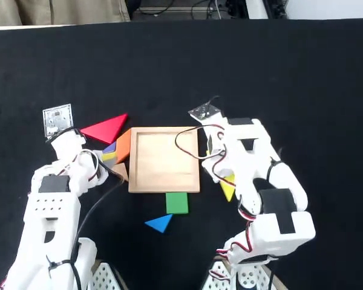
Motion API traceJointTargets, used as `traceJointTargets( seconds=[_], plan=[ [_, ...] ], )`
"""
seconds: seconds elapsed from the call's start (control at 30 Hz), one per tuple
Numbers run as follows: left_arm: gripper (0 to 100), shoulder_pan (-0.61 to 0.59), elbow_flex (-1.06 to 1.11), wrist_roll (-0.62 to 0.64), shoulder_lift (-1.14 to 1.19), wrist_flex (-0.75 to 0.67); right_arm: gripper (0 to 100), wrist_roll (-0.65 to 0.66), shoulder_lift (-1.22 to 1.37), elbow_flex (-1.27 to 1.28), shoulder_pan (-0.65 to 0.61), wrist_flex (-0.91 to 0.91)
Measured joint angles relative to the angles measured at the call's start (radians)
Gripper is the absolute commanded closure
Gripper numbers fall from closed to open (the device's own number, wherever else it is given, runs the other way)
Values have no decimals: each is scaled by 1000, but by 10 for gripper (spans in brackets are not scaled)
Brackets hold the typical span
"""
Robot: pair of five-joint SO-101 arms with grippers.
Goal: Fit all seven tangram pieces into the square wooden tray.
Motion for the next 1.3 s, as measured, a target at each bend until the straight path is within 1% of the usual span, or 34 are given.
traceJointTargets(
  seconds=[0.23, 0.4, 0.47, 1.07, 1.13, 1.3],
  plan=[
    [694, 0, 2, 0, -3, 0, 586, 2, 2, -2, 0, 2],
    [694, 0, 2, 0, -3, 0, 717, 0, 2, -2, 0, 8],
    [694, 0, 2, 0, -3, 0, 746, 3, -6, -5, 5, 9],
    [694, 0, 5, 0, -3, 0, 751, 5, -6, -31, 9, 20],
    [694, 0, 6, 0, -3, 0, 751, 26, -31, -44, 9, 68],
    [694, 0, 6, 0, -3, 0, 752, 184, -173, -106, -9, 196]
  ],
)
